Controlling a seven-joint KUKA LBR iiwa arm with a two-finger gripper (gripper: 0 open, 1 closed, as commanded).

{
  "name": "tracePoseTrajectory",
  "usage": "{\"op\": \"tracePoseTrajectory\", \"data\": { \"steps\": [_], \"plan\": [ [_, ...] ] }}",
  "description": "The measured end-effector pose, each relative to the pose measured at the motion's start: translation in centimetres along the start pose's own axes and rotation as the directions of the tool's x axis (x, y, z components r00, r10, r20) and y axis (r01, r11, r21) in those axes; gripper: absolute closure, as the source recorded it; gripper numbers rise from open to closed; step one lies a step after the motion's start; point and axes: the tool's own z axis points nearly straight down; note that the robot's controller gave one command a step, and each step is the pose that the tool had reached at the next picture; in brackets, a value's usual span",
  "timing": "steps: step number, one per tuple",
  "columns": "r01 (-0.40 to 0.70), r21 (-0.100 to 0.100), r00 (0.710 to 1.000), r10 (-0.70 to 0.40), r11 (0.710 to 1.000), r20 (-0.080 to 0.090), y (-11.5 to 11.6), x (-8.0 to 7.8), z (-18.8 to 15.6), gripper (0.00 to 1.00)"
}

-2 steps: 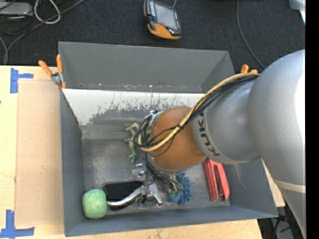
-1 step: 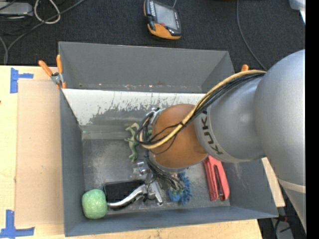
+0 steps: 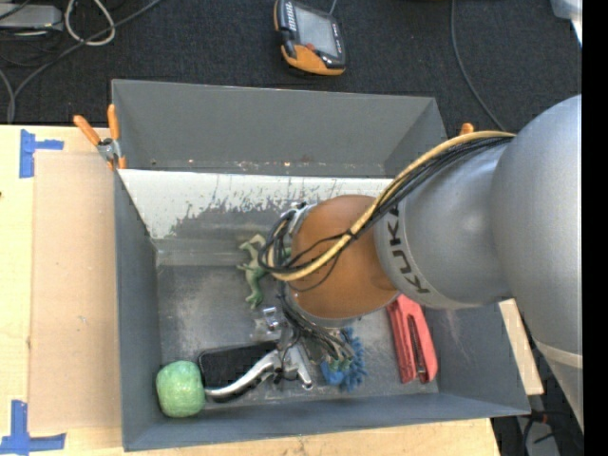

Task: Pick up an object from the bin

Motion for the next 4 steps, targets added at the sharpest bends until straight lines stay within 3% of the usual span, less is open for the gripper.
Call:
{"op": "tracePoseTrajectory", "data": {
  "steps": [2, 3, 4],
  "plan": [
    [-0.001, 0.0, 1.0, 0.001, 1.0, -0.002, 0.0, 0.1, -1.1, 1.0],
    [-0.004, 0.0, 1.0, 0.004, 1.0, -0.01, 0.0, 0.3, -2.4, 1.0],
    [-0.004, 0.0, 1.0, 0.004, 1.0, -0.006, 0.1, 0.2, -4.6, 1.0]
  ]
}}
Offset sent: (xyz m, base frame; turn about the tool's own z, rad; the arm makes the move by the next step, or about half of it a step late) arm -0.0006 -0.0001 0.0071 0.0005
